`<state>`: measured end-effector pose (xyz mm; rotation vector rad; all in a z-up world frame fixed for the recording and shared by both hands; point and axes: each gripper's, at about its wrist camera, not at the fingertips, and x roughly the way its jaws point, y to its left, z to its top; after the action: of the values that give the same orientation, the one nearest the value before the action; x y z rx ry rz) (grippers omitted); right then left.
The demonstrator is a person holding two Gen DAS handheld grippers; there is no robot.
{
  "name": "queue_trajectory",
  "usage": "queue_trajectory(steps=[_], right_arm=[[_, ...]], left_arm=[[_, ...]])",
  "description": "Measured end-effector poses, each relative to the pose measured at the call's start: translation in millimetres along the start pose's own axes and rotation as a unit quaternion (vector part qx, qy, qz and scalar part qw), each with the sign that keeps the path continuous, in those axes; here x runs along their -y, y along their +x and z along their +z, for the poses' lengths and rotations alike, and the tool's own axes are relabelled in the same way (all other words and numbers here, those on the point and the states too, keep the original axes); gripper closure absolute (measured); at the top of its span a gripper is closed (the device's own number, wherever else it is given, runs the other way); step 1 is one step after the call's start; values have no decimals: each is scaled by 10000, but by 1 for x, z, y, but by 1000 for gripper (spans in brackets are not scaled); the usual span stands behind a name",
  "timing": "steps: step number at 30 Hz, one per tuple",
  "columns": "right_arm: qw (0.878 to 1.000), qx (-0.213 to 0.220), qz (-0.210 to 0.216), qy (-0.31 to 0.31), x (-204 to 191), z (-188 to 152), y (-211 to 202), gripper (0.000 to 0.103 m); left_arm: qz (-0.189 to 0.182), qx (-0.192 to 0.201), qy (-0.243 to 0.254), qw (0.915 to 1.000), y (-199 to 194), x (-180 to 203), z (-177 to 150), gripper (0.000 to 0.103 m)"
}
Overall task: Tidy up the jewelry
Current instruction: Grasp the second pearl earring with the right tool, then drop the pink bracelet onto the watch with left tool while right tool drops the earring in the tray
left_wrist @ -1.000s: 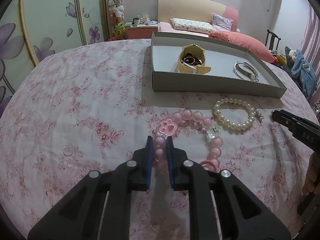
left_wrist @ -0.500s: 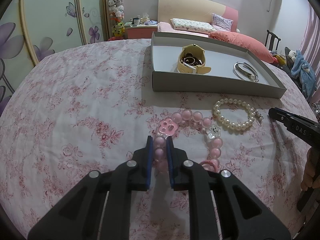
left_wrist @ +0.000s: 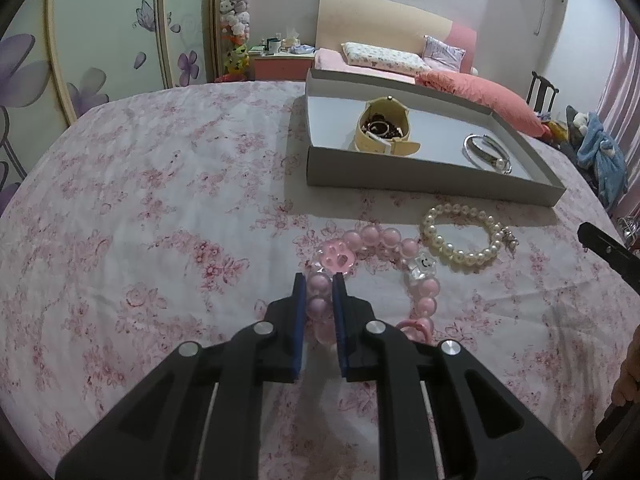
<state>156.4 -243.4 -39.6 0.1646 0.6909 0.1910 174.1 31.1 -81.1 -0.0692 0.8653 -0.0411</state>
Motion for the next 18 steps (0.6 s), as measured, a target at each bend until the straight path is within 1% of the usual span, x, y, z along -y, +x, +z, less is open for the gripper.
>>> queue_trajectory(steps=[3,6,11,18], right_arm=[[9998,178,27,-32,-3,3,-9,89],[9994,348,55,-67,-5,5,-14,89],[9978,631,69,-181,-11,6,-25,89],[9954,906,106,-303,-19,6,-35,89]], left_arm=[[-104,170,-27,9998,-11,0,2,89],[-214,422,-18,9989,-26,2,5,89],[-452,862,-25,9952,-51,6,10,89],[-676,1216,48,9903,-71,13,14,89]])
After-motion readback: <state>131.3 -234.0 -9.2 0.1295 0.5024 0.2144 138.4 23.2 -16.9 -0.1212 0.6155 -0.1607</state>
